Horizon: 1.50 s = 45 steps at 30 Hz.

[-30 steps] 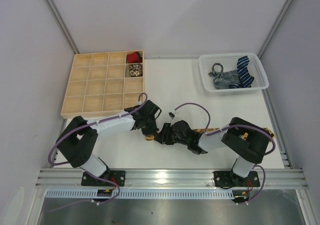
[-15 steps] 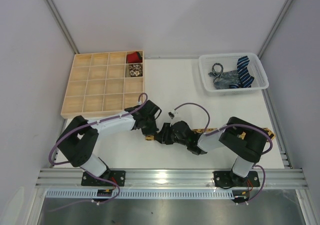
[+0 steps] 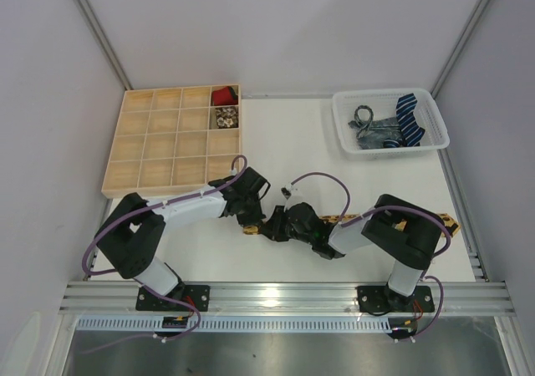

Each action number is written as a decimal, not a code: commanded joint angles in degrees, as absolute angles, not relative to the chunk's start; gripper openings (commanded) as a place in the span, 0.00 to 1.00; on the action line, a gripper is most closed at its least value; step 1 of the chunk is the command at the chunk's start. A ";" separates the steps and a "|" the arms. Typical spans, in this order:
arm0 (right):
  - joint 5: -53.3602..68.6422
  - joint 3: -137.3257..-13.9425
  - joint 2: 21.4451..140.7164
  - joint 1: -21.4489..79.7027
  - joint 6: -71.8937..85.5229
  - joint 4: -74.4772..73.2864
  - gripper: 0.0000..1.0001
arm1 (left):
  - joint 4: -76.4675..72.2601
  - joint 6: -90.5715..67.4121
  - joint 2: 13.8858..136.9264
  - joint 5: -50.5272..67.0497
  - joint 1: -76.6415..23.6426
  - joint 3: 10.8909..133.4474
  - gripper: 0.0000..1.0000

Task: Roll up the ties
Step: Roll the tie

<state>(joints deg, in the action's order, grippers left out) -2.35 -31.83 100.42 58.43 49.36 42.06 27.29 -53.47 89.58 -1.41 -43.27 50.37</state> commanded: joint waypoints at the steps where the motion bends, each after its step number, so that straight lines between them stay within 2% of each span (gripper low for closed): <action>1: -5.80 -32.70 101.16 57.83 49.04 44.91 0.10 | 27.25 -52.91 88.86 -0.53 -43.59 51.85 0.01; 4: -5.45 -32.69 101.69 57.57 49.22 45.09 0.00 | 27.07 -52.91 88.86 -0.53 -43.59 51.94 0.05; 7: -4.49 -32.34 102.56 57.22 49.75 45.96 0.00 | 26.72 -53.00 88.68 0.78 -43.59 51.77 0.08; 14: -3.95 -31.55 103.18 56.95 50.19 46.85 0.00 | 26.46 -53.26 87.89 0.27 -43.59 51.77 0.27; 18: -4.22 -30.68 102.83 57.04 50.36 47.19 0.00 | 26.19 -53.44 87.36 0.09 -43.42 51.86 0.45; 23: -4.04 -30.76 102.66 56.78 50.45 47.20 0.00 | 25.66 -53.26 86.22 0.09 -43.15 51.85 0.54; 28: -4.13 -30.32 102.39 56.60 50.80 46.93 0.00 | 27.41 -52.47 83.68 -2.28 -42.98 52.38 0.58; 31: -2.90 -30.06 102.22 55.99 51.33 47.37 0.00 | 28.47 -51.95 81.39 -3.86 -42.89 52.12 0.56; 34: -2.63 -30.67 101.17 55.55 52.12 44.75 0.00 | 28.65 -51.77 79.11 -4.13 -42.72 50.02 0.45; 35: -2.72 -31.11 100.81 55.37 52.21 43.34 0.00 | 28.30 -51.85 78.58 -4.04 -42.54 49.23 0.35; 40: -1.14 -31.29 100.63 54.58 53.26 42.36 0.00 | 24.97 -52.47 77.78 -2.46 -41.05 44.83 0.10; 45: -0.53 -30.94 100.46 54.49 53.35 42.63 0.00 | 24.44 -51.68 79.10 -2.11 -39.91 44.91 0.02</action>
